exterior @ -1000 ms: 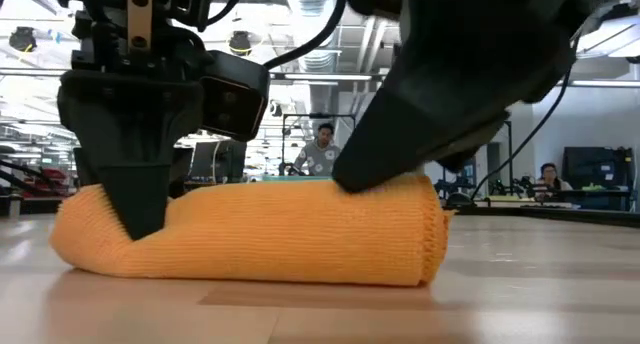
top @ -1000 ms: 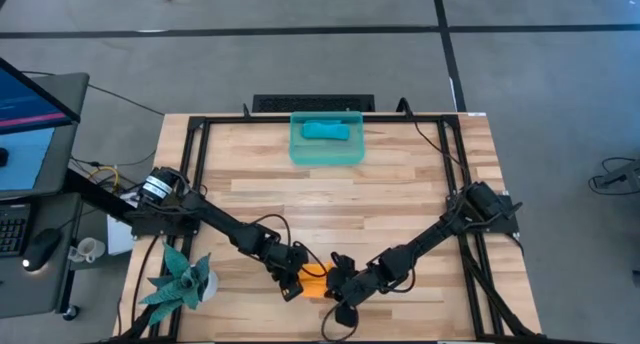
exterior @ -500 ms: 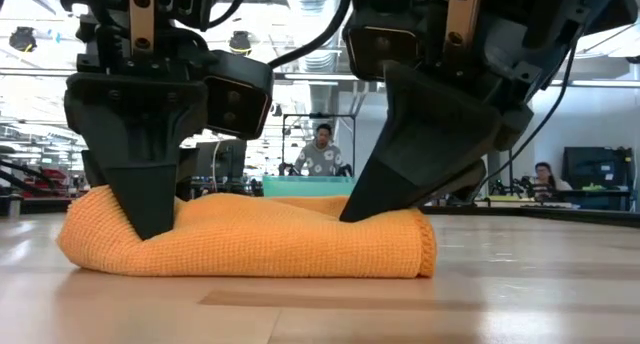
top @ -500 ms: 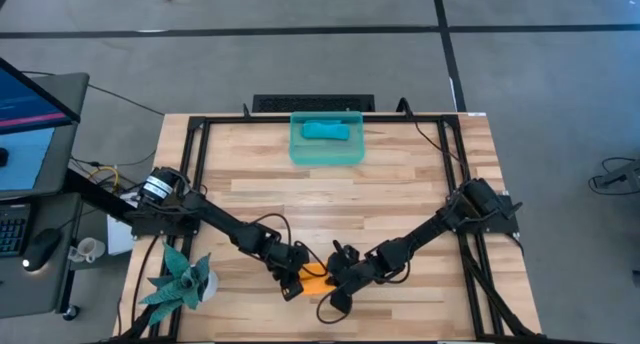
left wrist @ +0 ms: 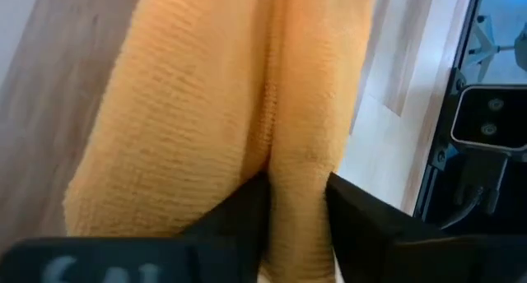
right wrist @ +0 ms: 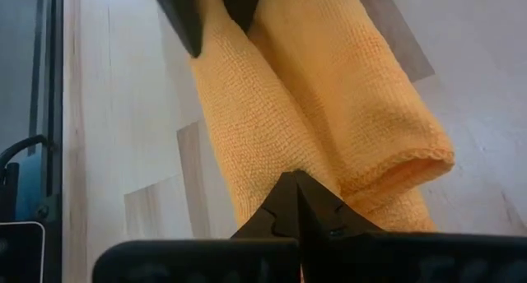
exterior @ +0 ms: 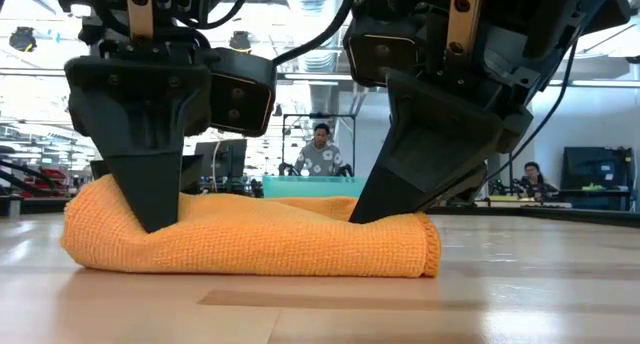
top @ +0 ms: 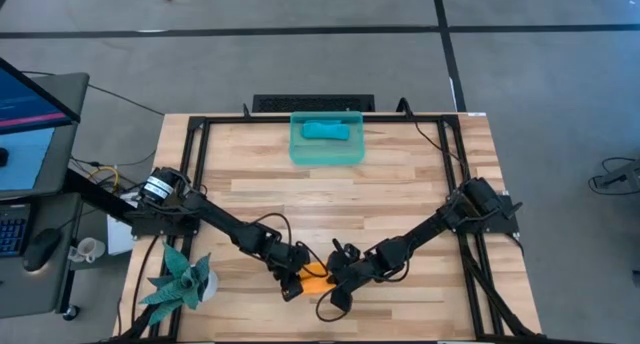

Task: Roll microfiber towels into tight, uniform cylinder then place into a basket
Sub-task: Roll the orange microfiber cloth

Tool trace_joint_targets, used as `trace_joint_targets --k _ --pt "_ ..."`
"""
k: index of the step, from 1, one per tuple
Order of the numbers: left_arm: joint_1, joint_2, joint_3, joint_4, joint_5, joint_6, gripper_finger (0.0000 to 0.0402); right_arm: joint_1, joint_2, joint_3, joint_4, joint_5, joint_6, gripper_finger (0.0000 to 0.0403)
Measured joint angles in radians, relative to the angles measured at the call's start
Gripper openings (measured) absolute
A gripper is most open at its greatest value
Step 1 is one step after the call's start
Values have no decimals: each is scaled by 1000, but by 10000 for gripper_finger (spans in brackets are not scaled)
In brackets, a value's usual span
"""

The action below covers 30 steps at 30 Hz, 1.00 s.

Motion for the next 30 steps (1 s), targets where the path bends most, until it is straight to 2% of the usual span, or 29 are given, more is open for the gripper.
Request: trace_joint_targets --k 3,6,8,11,16,21,25,30 --pt "-1 -1 1 1 -2 32 140 0 0 0 -4 -1 0 7" --pt "7 0 1 6 39 86 153 -4 0 -1 -16 -2 13 7" --pt "8 -8 -1 5 43 113 154 -4 0 0 -24 -4 21 7" --pt "6 -39 -4 -13 -5 177 148 -8 0 -1 -27 -4 27 6" --pt "-2 -143 -5 -67 -66 248 138 -10 0 -1 -30 -5 46 6" --pt "-48 -246 -5 -171 -212 296 135 -10 1 -2 -30 -5 60 6" --pt "-110 -288 -4 -182 -326 324 134 -10 1 -2 -30 -5 60 6" --pt "-198 -247 0 5 -482 451 134 -10 2 -2 -30 -5 61 6"
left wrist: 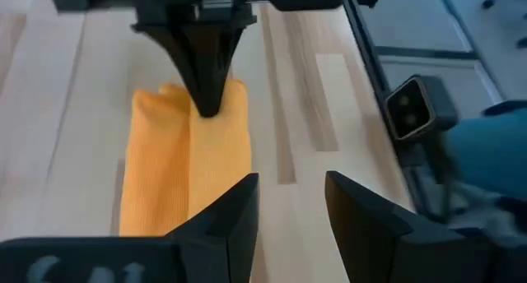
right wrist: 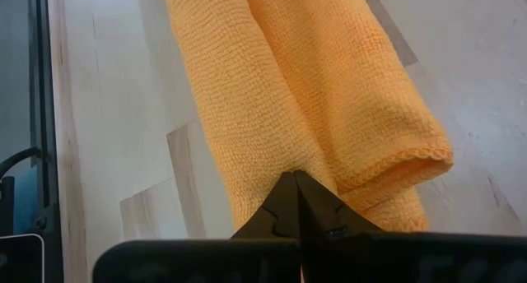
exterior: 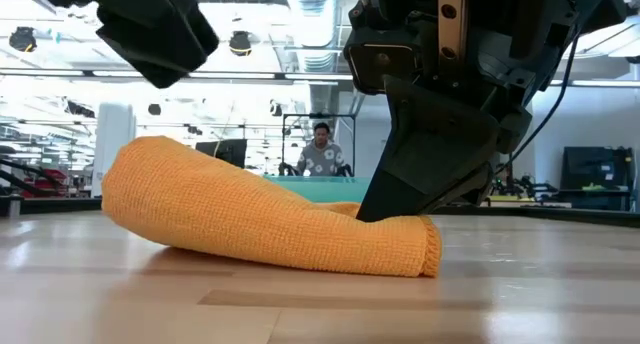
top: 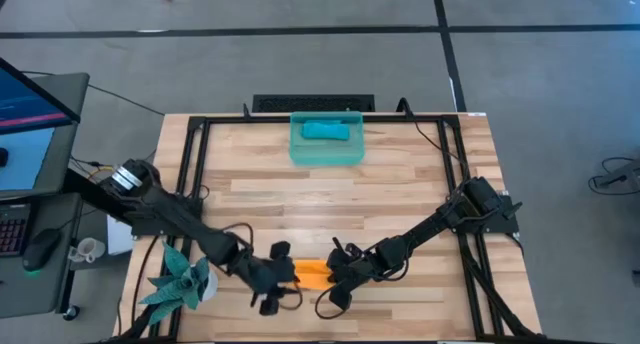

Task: Roll microfiber towels into tight, uniform cylinder then place into a basket
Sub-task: Roll the orange microfiber cloth

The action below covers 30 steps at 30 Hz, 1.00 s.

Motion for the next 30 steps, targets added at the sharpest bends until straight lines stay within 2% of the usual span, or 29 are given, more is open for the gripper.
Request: trace_joint_targets --k 5,11,15,25,30 --pt "-13 111 -1 179 -77 78 134 0 0 0 0 0 0 6" --pt "12 218 -2 215 -98 43 134 -1 1 0 0 -20 0 6" --pt "14 262 -1 207 -106 -6 134 0 1 0 0 -21 0 6" --pt "-23 275 3 148 -129 -191 134 -1 1 0 3 -23 10 7" --pt "-20 272 6 80 -97 -332 134 -2 4 -2 29 -23 50 35"
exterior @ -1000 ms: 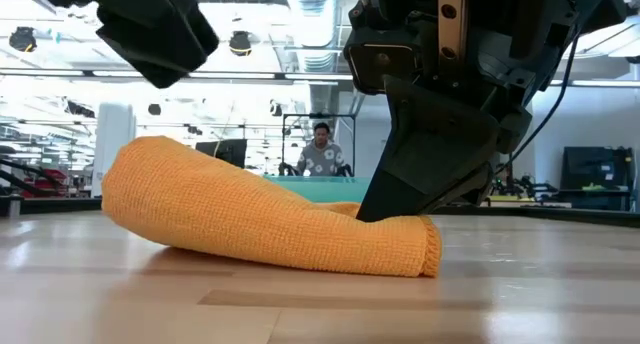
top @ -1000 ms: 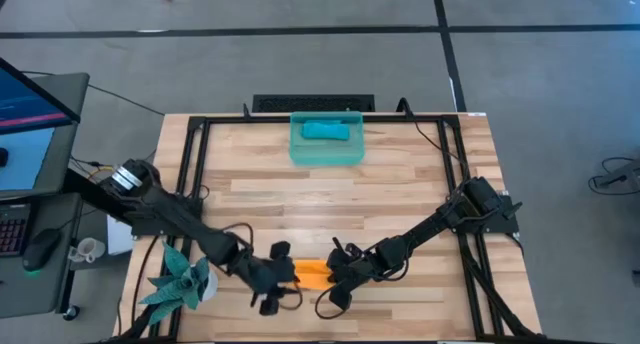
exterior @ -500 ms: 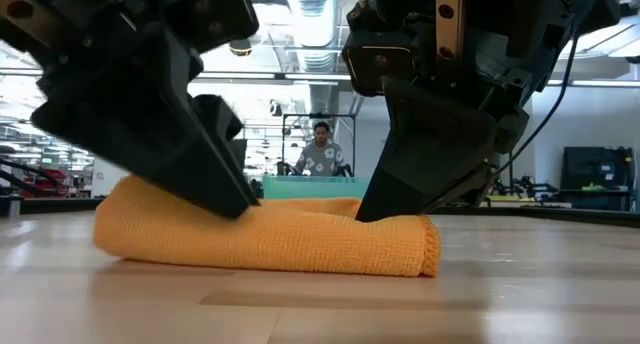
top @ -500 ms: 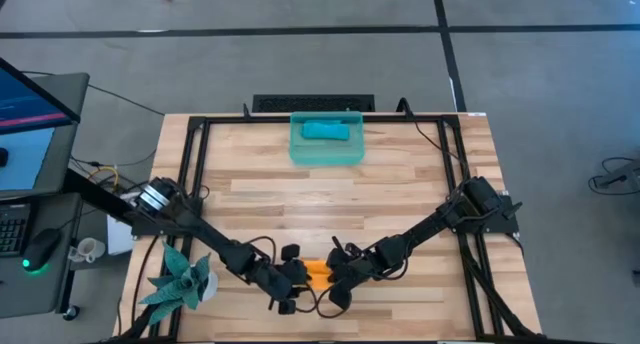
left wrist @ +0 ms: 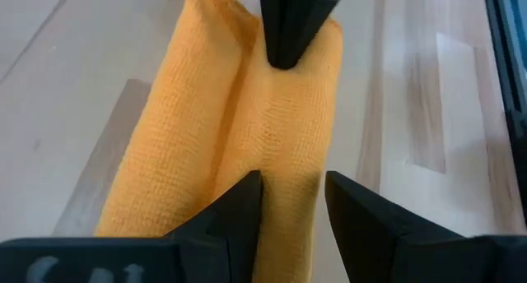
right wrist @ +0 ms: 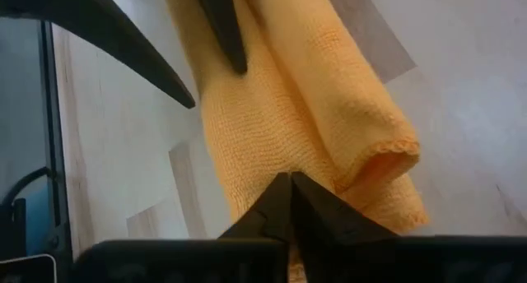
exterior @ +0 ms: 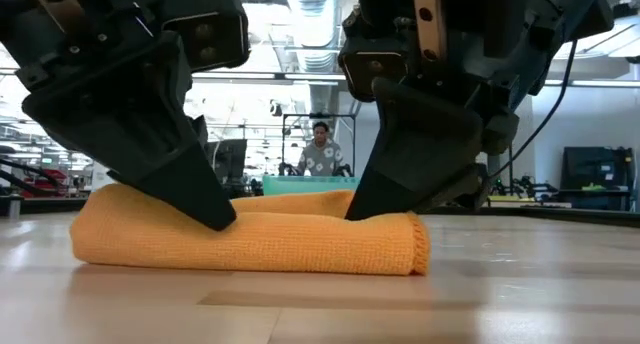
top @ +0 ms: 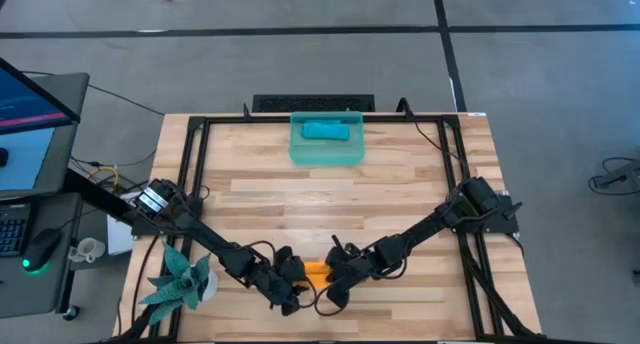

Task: Roll microfiber towels into tight, uniform cylinder then place into a basket
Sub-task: Roll the orange microfiber cloth

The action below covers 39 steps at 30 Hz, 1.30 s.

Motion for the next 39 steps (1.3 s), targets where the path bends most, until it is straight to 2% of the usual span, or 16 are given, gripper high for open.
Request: trace_joint_targets --k 8,11,16,18,21,26,29,32,39 --pt "0 1 -2 -16 28 -48 134 -17 -4 1 30 -43 0 116" --pt "3 1 -3 -22 40 -49 134 -33 -20 -2 41 -89 -6 131" --pt "4 1 -5 -34 55 -51 134 -26 -109 -5 -45 -84 -125 138" --pt "4 1 -5 -34 58 -52 134 -9 -155 -4 -93 -39 -173 136" --pt "5 2 -5 -33 57 -62 134 37 -206 -2 -154 84 -250 131" --pt "8 2 -5 -33 62 -68 134 148 -196 -1 -142 255 -414 128" --pt "8 2 -5 -32 66 -68 134 180 -149 -3 -121 258 -559 131" --pt "9 2 -5 -33 69 -68 134 188 -92 2 -25 261 -703 142" --pt "9 2 -5 -33 71 -68 134 175 10 64 27 265 -933 195"
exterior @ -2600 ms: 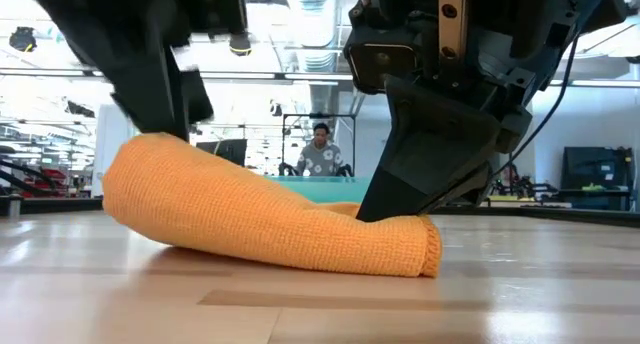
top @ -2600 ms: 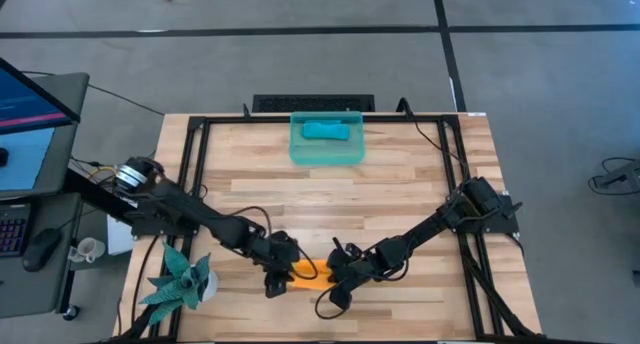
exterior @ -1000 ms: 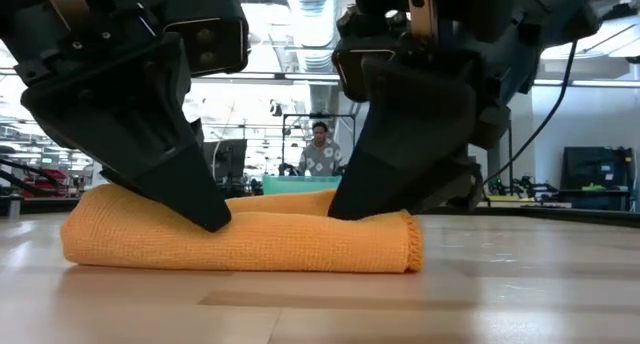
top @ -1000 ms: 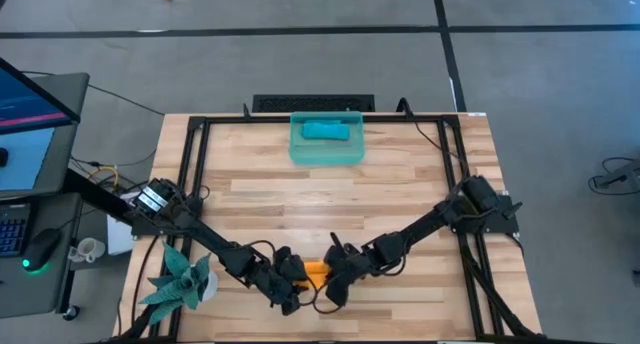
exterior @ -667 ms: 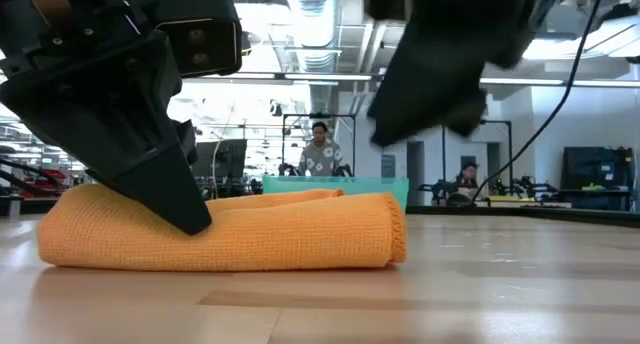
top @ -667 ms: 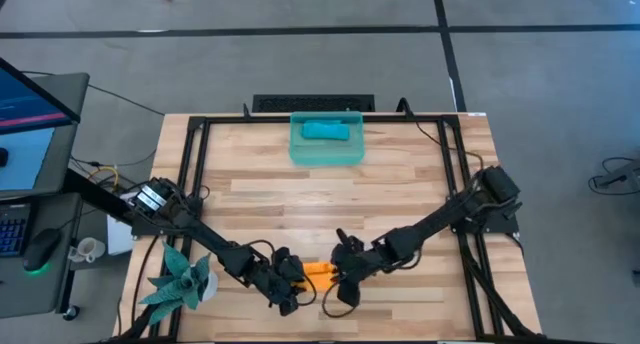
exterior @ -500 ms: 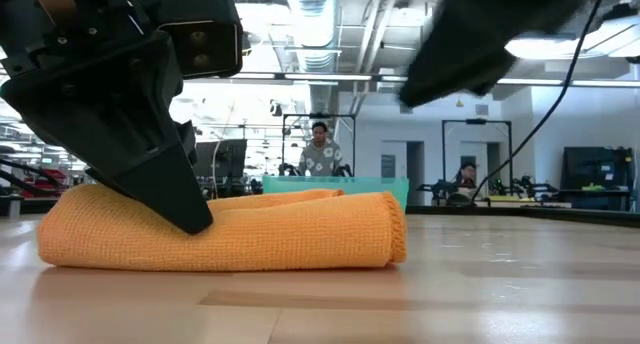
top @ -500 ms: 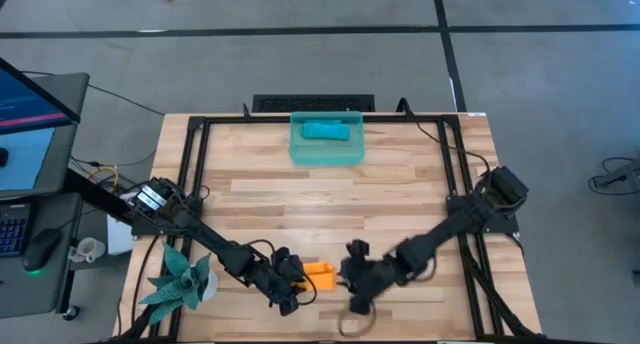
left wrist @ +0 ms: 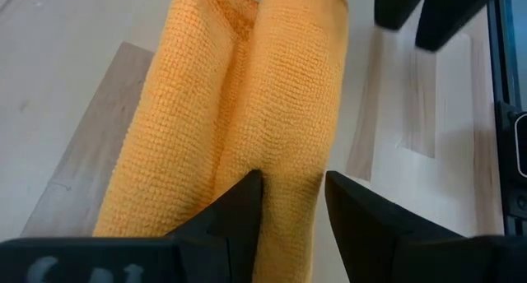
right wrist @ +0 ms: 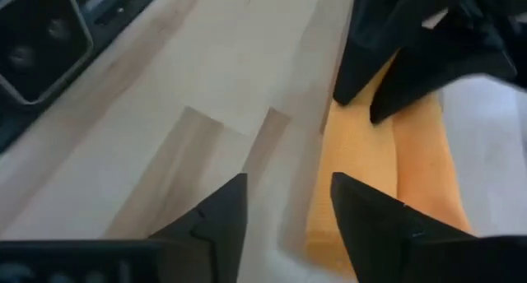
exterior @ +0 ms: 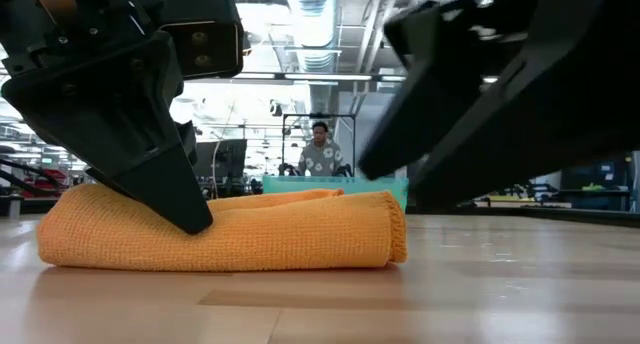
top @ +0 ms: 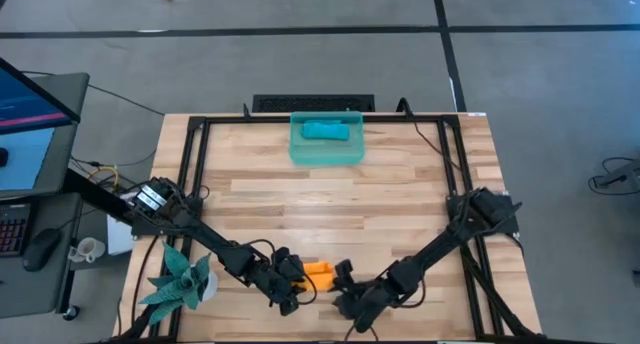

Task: Roll microfiber towels into tight, uniform cylinder then place into a basket
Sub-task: Roll the orange microfiber cloth

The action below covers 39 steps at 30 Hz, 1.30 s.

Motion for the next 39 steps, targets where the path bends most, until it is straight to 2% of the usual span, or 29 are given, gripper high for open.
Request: trace_joint_targets --k 4,8,11,14,18,23,28,35,39 --pt "0 0 0 1 0 0 134 -16 22 18 -6 6 -54 223" --pt "0 0 0 1 0 0 134 -41 20 21 -80 7 -26 232" --pt "0 0 0 1 0 0 134 -68 20 21 -138 1 60 230" --pt "0 0 0 1 -1 0 134 -86 39 22 -123 -72 85 223" --pt "0 0 0 1 -1 1 134 -89 57 25 -126 -89 101 212" --pt "0 -4 0 -1 2 64 134 -110 77 27 -127 -94 241 198" --pt "-1 -22 -2 -7 4 153 135 -138 77 27 -128 -149 386 151" --pt "-6 -59 -3 -79 7 238 135 -151 76 27 -101 -234 501 35" --pt "-7 -77 -3 -137 5 251 135 -151 79 25 -57 -269 583 25"
